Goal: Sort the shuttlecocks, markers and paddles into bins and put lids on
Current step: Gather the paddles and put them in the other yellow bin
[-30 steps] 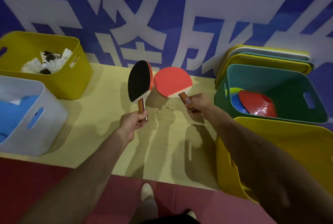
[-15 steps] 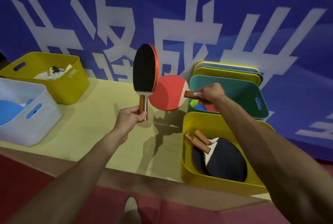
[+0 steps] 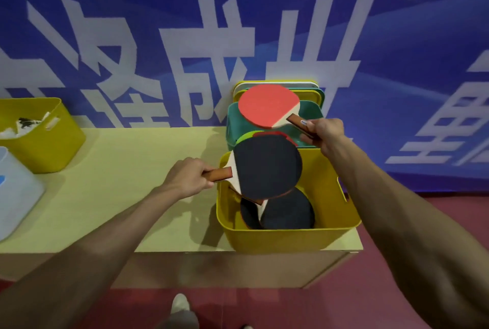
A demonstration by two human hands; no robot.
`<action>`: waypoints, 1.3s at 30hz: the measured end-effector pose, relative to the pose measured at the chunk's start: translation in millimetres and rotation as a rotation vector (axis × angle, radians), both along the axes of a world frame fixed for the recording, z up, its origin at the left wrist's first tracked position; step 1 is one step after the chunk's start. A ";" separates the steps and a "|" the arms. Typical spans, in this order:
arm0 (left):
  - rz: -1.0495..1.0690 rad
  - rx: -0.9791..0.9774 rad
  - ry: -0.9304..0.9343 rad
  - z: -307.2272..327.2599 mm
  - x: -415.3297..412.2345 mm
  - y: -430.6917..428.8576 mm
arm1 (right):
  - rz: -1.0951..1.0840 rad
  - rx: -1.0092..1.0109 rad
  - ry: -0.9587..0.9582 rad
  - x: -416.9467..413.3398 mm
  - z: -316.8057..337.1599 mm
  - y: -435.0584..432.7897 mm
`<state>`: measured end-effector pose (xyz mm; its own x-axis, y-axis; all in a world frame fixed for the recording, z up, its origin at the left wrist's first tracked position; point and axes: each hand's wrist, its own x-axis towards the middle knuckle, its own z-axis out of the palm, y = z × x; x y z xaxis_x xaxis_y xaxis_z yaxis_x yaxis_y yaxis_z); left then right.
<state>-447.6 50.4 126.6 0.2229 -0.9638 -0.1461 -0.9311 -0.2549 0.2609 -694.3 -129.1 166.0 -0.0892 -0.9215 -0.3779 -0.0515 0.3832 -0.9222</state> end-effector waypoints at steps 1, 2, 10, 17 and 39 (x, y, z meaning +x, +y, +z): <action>-0.052 0.008 -0.071 1.2 -2.5 -3.0 | -0.005 0.004 -0.009 -6.0 0.1 0.4; -0.108 0.010 -0.134 2.3 -6.3 -6.2 | -0.005 0.010 -0.012 -11.0 0.1 1.7; -0.323 0.064 -0.189 -12.8 -66.8 -38.3 | 0.016 0.059 -0.058 -33.6 -16.1 14.3; -0.245 -0.028 -0.025 -37.2 -88.4 -48.9 | 0.086 0.108 -0.098 -51.2 -40.2 15.2; -0.063 -0.324 0.294 -28.5 -58.8 -35.5 | 0.483 0.166 0.406 -67.5 -73.2 25.8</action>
